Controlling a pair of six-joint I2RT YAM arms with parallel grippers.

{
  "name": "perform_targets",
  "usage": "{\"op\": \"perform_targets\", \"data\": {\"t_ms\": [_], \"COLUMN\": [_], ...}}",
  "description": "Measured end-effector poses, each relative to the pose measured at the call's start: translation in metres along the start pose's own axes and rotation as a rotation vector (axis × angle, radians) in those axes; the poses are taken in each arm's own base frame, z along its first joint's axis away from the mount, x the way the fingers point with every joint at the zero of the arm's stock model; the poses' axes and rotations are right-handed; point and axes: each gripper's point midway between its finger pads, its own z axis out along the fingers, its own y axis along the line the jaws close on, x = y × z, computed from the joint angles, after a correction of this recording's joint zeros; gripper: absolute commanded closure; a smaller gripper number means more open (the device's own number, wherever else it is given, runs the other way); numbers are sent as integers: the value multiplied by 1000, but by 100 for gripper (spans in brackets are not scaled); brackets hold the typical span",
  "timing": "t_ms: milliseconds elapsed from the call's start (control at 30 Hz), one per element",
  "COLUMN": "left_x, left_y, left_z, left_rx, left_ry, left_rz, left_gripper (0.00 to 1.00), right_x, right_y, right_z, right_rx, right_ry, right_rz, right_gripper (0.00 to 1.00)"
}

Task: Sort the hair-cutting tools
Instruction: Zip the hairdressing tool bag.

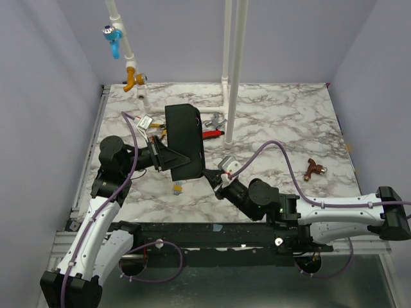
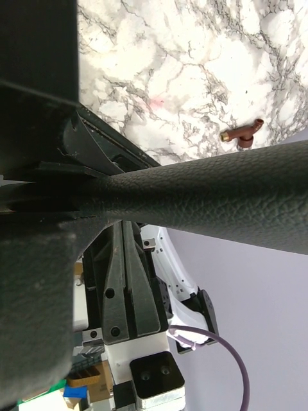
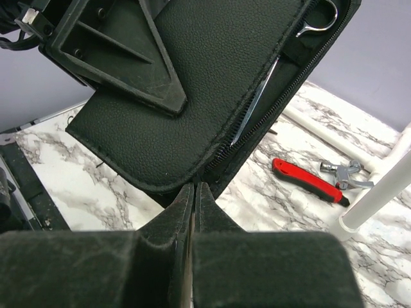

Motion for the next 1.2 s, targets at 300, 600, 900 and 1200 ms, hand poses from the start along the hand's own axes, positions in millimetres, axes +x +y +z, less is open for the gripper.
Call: {"op": "perform_targets", "data": {"t_ms": [300, 600, 900, 1200], "left_x": [7, 14, 44, 71], "left_y": [0, -3, -9, -11], "left_z": [-2, -6, -2, -8], "left_rx": [-5, -3, 23, 30], "left_ry": [16, 31, 136, 219], "left_rz": [11, 34, 58, 79], "left_gripper": [100, 100, 100, 100], "right_x": [0, 0, -2, -16], "right_y": [-3, -7, -13, -30], "right_z": [-6, -12, -12, -16], "right_rx": [-3, -15, 13, 86], "right_ry": [16, 33, 25, -3], "right_rz": [-24, -70, -98, -125], "right_gripper": [99, 99, 99, 99]}}
